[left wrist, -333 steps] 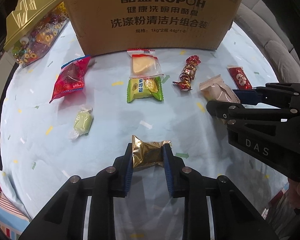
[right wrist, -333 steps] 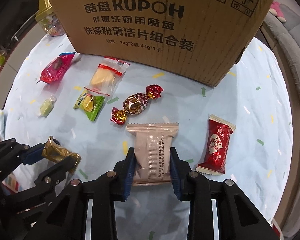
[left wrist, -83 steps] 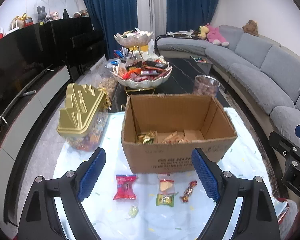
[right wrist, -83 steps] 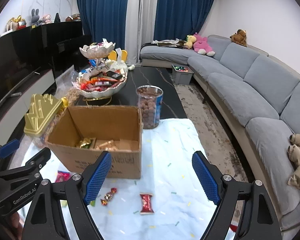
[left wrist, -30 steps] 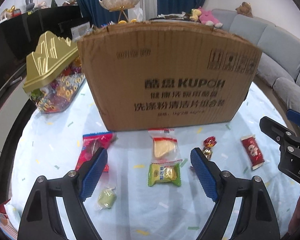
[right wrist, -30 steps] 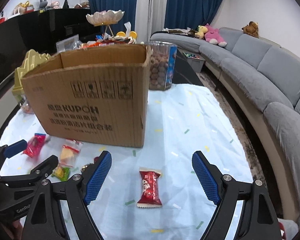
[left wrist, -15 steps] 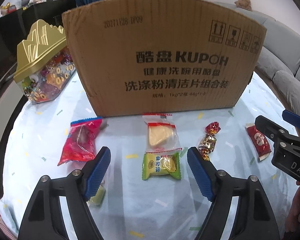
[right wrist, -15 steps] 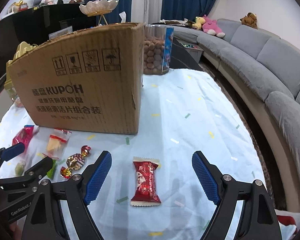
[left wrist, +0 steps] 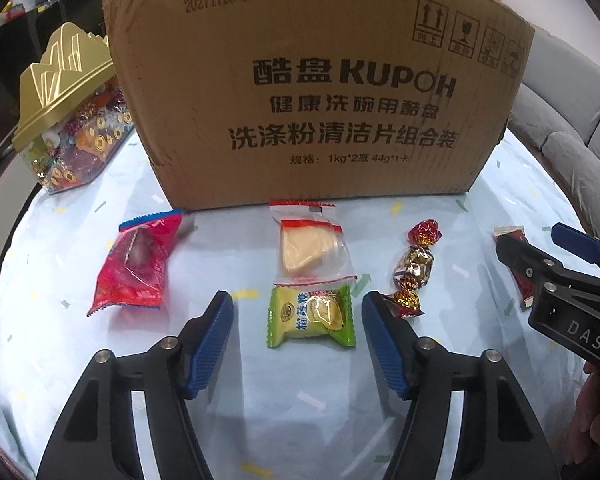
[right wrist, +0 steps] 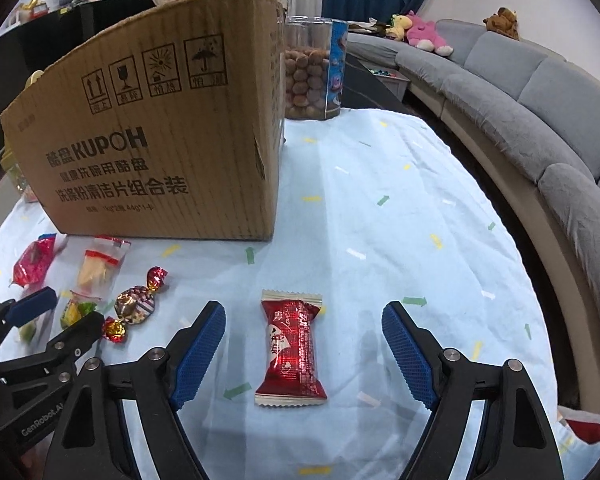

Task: Organize snacks
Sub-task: 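Grasp the yellow-green biscuit pack with the left tool while the right tool grasps the red wafer bar, then lift the biscuit pack and red wafer bar up over the cardboard box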

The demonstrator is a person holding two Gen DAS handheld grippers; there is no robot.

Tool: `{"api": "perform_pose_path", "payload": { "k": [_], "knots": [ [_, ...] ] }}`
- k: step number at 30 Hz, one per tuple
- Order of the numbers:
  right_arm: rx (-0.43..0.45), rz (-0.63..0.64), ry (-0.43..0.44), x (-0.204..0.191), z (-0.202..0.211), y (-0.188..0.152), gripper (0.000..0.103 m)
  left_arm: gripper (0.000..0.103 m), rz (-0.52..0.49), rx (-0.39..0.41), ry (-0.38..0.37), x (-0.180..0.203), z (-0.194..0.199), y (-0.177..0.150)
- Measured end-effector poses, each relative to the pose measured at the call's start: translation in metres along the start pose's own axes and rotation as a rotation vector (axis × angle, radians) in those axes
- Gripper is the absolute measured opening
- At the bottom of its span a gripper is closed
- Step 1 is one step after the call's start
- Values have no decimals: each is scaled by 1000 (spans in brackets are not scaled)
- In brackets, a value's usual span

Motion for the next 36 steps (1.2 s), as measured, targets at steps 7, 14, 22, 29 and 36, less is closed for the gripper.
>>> {"api": "perform_pose_path", "payload": {
  "k": [7,14,22,29,36],
  "knots": [
    [-50,-8,14,1,-13,-8,63,48,-6,14,-12,1,0,-2],
    [-39,4,30,-1,-9,-10,47,35,-28,20,1,8,3,-4],
    [-30,18,45,-7,-1,-15,24,30,-47,26,13,9,6,-5],
    [-17,13,43,-7,6,-12,23,30,-49,37,26,10,14,-1],
    [2,16,40,-7,16,-9,23,30,-47,53,36,7,29,3]
  ]
}}
Point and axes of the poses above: each gripper's, at about its wrist camera, not at the fingertips, and z roughly against the way its jaws point, x to its right, y to its top, the point moved 8 cm from there along -z, roughly the way its jaws point, and after that the axes turned 3 degrees about -x, right-handed, at the moved point
